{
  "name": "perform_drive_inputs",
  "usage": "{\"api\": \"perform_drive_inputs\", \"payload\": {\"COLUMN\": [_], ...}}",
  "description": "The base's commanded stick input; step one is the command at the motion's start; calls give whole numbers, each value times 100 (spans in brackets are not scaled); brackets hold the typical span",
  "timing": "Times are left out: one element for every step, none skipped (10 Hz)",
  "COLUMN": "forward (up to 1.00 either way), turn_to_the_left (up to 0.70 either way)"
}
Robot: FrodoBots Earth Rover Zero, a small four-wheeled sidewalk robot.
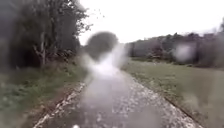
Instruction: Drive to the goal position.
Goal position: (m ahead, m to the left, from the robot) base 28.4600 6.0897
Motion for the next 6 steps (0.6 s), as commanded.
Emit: {"api": "perform_drive_inputs", "payload": {"forward": [85,85,85,85,85,85], "turn_to_the_left": [2,2,-34,-34,-34,0]}}
